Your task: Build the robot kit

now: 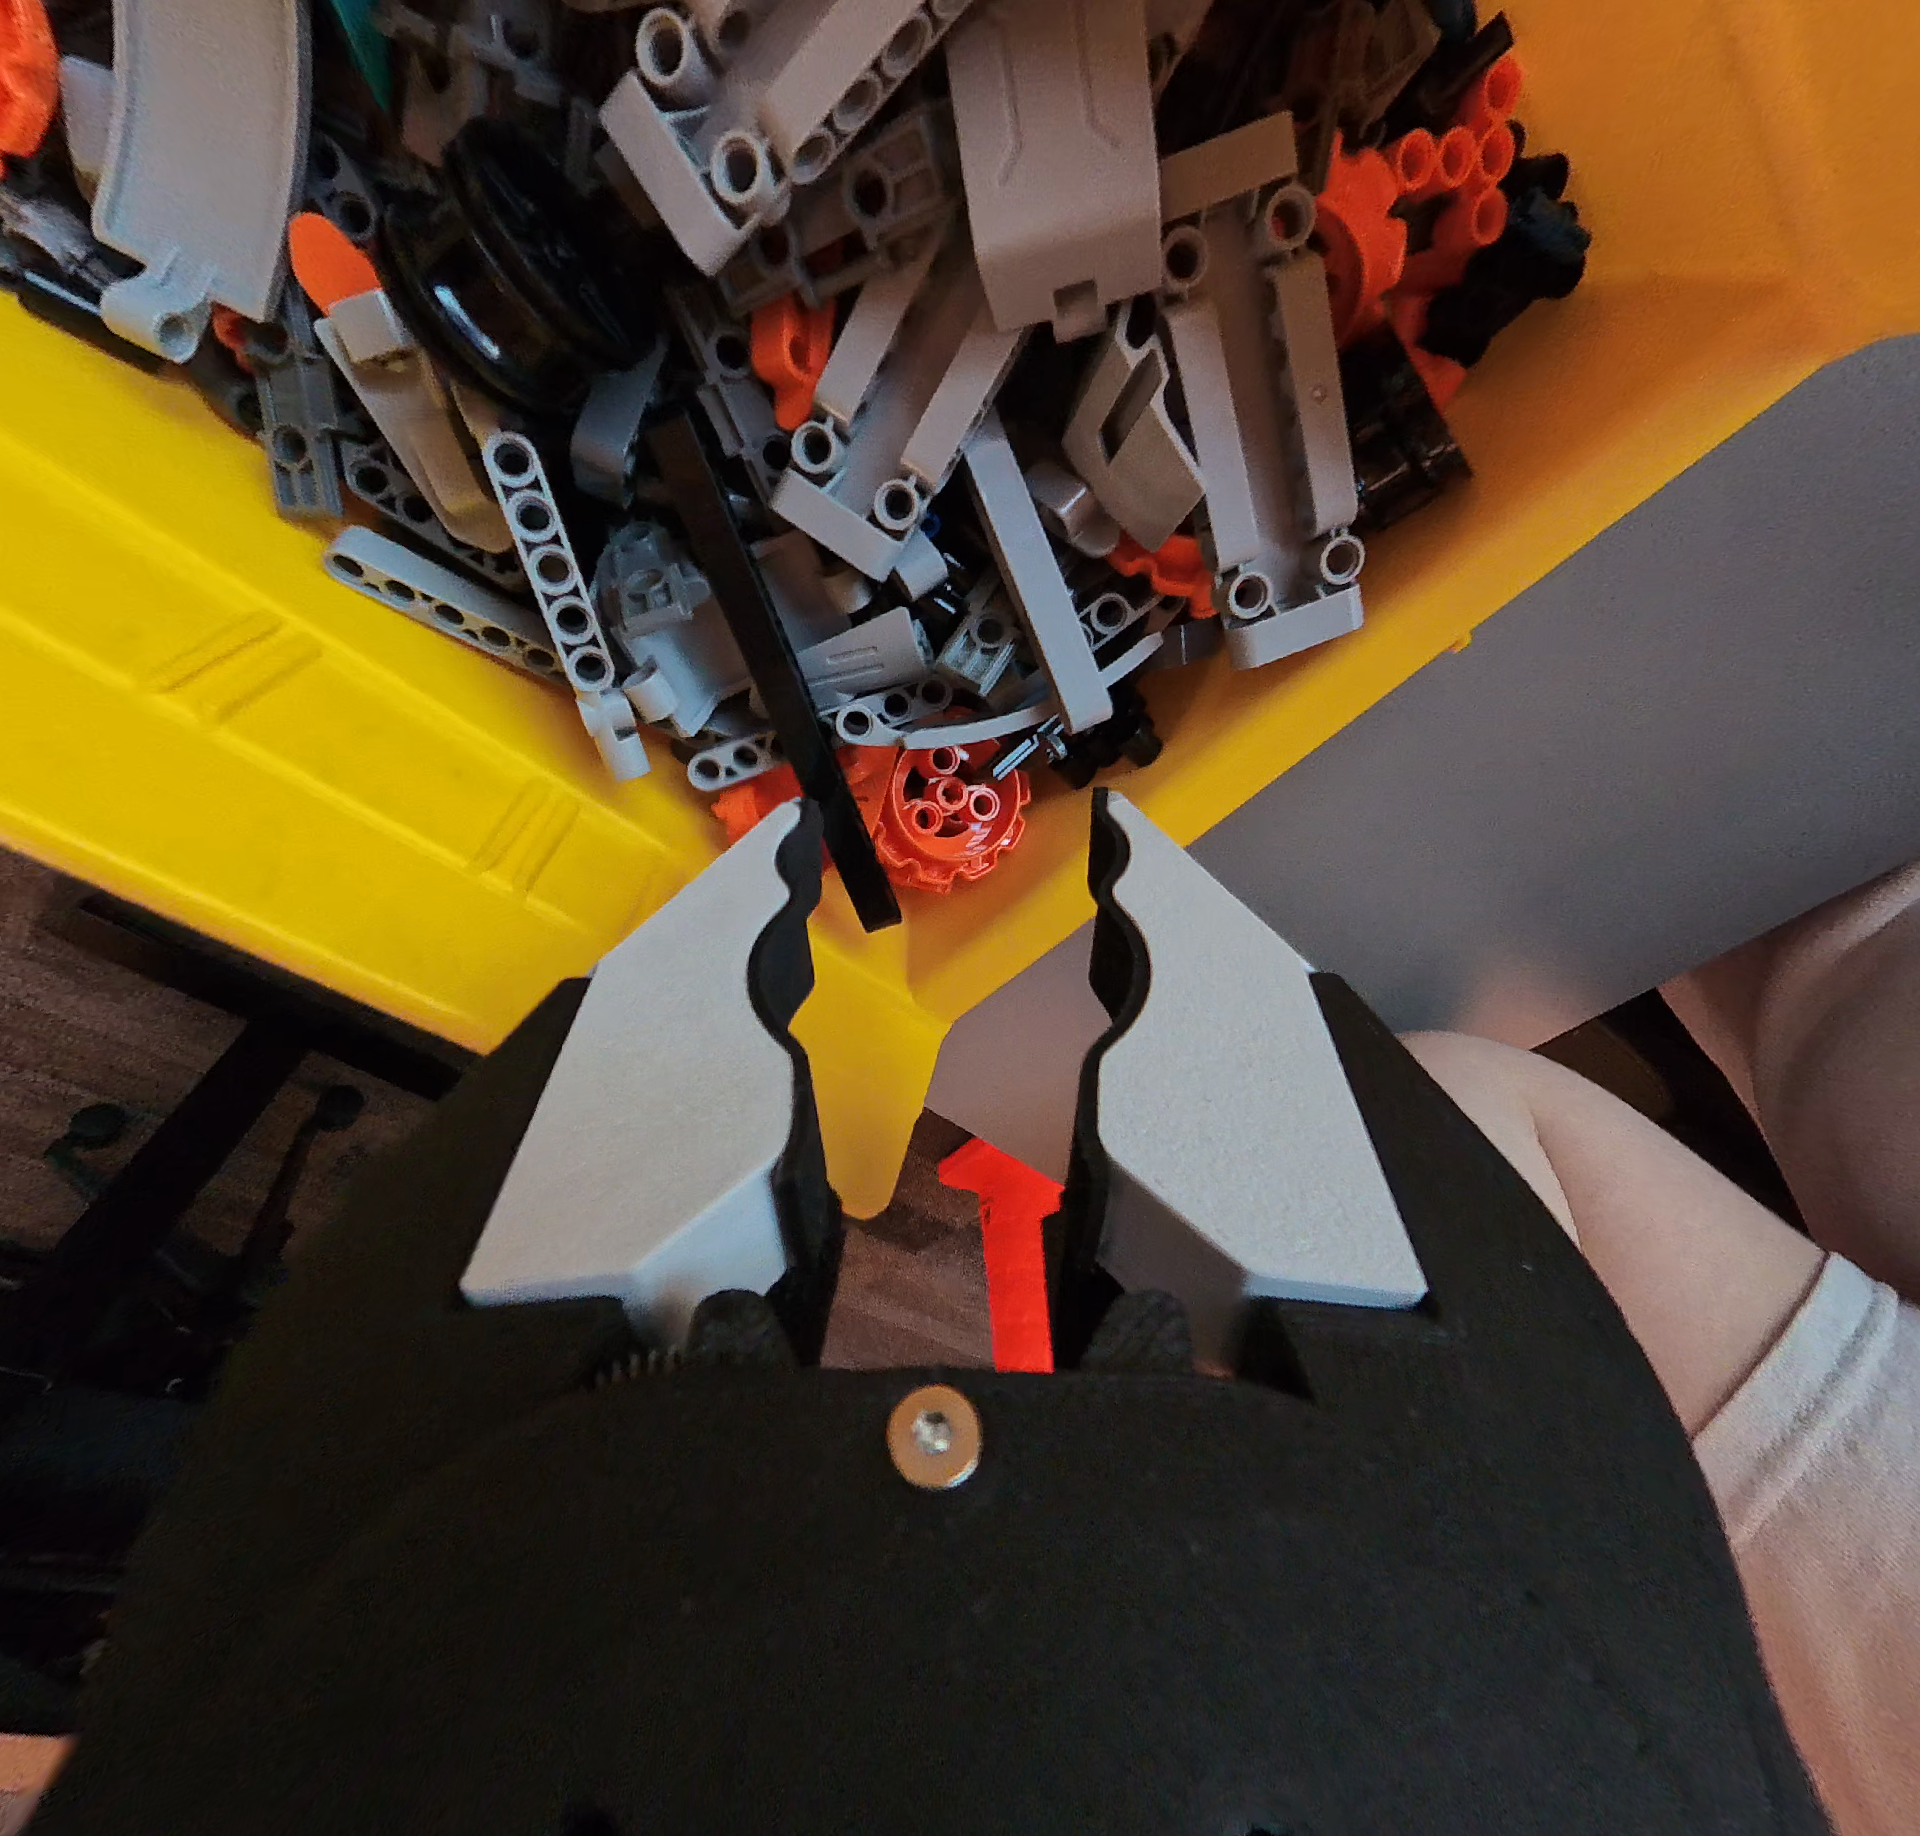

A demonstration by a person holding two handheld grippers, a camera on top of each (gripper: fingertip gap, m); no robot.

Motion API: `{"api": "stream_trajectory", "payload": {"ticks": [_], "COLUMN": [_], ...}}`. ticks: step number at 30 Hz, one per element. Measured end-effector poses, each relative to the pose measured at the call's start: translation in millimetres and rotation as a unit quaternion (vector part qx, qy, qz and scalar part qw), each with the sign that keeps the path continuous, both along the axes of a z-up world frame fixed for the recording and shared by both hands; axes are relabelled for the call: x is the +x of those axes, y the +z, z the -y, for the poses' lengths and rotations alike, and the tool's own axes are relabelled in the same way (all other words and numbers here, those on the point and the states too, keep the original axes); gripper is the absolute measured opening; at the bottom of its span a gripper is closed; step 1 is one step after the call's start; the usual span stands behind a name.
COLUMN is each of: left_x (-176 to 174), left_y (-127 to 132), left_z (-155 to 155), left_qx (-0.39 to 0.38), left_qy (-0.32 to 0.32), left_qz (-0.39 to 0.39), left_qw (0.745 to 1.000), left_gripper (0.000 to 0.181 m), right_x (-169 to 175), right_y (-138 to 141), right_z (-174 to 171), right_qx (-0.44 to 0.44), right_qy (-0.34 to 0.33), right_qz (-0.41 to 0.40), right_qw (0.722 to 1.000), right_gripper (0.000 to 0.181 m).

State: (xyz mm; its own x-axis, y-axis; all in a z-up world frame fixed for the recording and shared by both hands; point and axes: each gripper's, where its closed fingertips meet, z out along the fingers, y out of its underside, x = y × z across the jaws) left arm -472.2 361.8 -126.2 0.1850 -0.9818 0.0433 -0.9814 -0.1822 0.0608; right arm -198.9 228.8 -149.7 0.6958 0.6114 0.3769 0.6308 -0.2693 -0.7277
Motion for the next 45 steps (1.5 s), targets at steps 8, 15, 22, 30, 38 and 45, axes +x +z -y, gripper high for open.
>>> {"api": "stream_trajectory", "payload": {"ticks": [8, 15, 22, 30, 38, 45], "left_x": [-14.1, 1.9, -1.7, 45.8, 62.4, 57.2], "left_y": [4.9, 7.7, 3.1, -0.4, -20.7, -19.9], "left_z": [-7.5, -40.2, -48.8, -29.4, -27.2, -25.5], "left_qx": [0.04, 0.088, 0.078, 0.095, 0.067, 0.061], "left_qy": [0.035, 0.044, 0.081, -0.087, -0.128, -0.136], "left_qz": [-0.027, 0.005, -0.001, 0.037, 0.04, 0.03], "left_qw": [0.998, 0.995, 0.994, 0.991, 0.989, 0.988], "left_gripper": [0.047, 0.053, 0.035, 0.05, 0.05, 0.023], "right_x": [0.6, 0.7, 0.3, 0.2, -0.7, -1.3], "right_y": [-0.9, -2.1, -3.5, -4.9, -5.7, -6.1], "right_z": [0.2, 0.5, 0.9, 1.2, 2.2, 2.9], "right_qx": [-0.002, -0.004, -0.007, -0.009, -0.012, -0.014], "right_qy": [0.0, 0.0, 0.002, 0.003, 0.005, 0.007], "right_qz": [0.002, 0.005, 0.009, 0.013, 0.017, 0.019], "right_qw": [1.0, 1.0, 1.0, 1.0, 1.0, 1.0], "right_gripper": [0.008, 0.008, 0.008, 0.008, 0.008, 0.008]}}
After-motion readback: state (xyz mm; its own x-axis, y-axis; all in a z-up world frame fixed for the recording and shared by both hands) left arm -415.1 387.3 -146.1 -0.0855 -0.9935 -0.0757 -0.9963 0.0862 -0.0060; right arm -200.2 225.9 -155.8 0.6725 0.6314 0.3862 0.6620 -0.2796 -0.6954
